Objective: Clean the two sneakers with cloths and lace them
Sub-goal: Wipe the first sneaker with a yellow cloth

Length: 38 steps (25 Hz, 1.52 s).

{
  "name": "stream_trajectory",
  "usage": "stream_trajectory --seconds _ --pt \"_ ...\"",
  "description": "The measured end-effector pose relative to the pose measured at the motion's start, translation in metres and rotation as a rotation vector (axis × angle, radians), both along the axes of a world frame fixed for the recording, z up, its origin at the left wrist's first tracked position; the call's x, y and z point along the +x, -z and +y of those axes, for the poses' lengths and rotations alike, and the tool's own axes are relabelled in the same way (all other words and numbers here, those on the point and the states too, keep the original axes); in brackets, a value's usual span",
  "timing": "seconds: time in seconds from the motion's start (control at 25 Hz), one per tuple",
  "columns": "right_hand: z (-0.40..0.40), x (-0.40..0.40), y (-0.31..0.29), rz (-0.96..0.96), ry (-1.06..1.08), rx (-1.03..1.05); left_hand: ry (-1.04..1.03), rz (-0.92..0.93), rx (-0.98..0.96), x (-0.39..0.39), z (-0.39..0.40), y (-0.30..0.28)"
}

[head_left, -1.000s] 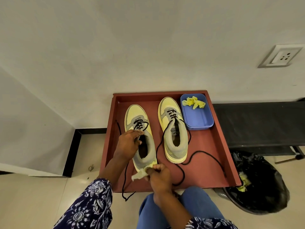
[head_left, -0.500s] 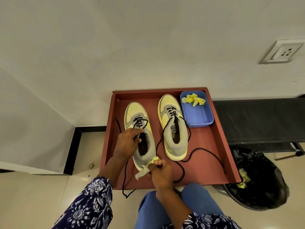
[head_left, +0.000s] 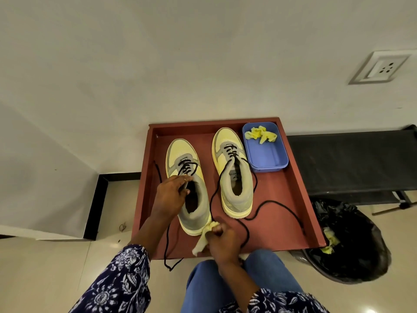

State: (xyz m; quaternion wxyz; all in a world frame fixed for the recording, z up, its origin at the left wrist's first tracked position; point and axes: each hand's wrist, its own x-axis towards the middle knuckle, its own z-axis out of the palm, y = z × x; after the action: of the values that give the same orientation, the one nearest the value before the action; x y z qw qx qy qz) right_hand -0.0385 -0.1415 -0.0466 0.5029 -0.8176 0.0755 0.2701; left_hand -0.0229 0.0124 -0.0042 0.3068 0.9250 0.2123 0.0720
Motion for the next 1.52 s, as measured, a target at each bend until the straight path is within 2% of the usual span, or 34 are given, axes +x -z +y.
stream_trajectory --seconds 0.16,0.28,0.44,0.56,0.68,0.84,1.0,1.12,1.24,1.52 --pt "0.012 0.002 -0.011 -0.173 0.079 0.238 -0.012 0.004 0.011 0.001 -0.001 0.002" --pt "0.018 -0.006 0.002 -0.25 0.08 0.138 -0.025 0.004 0.005 0.0 -0.003 0.003" --pt "0.008 -0.006 0.02 -0.142 0.026 0.05 -0.03 -0.042 0.0 -0.001 -0.005 0.006" --pt "0.007 0.011 0.014 -0.141 -0.028 0.014 -0.036 -0.051 0.005 -0.003 -0.006 0.009" --pt "0.013 0.023 0.005 -0.146 -0.029 0.045 -0.039 -0.062 0.011 -0.003 -0.008 0.01" --pt "0.021 -0.002 0.01 -0.183 -0.006 0.005 -0.059 -0.076 0.024 -0.004 -0.013 0.012" --pt "0.028 -0.028 0.004 -0.074 0.038 0.079 -0.081 -0.074 0.007 -0.003 -0.015 0.014" --pt "0.023 -0.017 0.003 -0.05 0.082 0.043 -0.084 -0.074 0.009 -0.004 -0.015 0.014" --pt "0.02 -0.001 0.001 -0.086 0.112 0.019 -0.087 -0.085 0.006 -0.004 -0.014 0.015" --pt "0.023 0.022 -0.004 -0.189 -0.01 -0.028 -0.084 -0.092 0.01 -0.006 -0.015 0.015"
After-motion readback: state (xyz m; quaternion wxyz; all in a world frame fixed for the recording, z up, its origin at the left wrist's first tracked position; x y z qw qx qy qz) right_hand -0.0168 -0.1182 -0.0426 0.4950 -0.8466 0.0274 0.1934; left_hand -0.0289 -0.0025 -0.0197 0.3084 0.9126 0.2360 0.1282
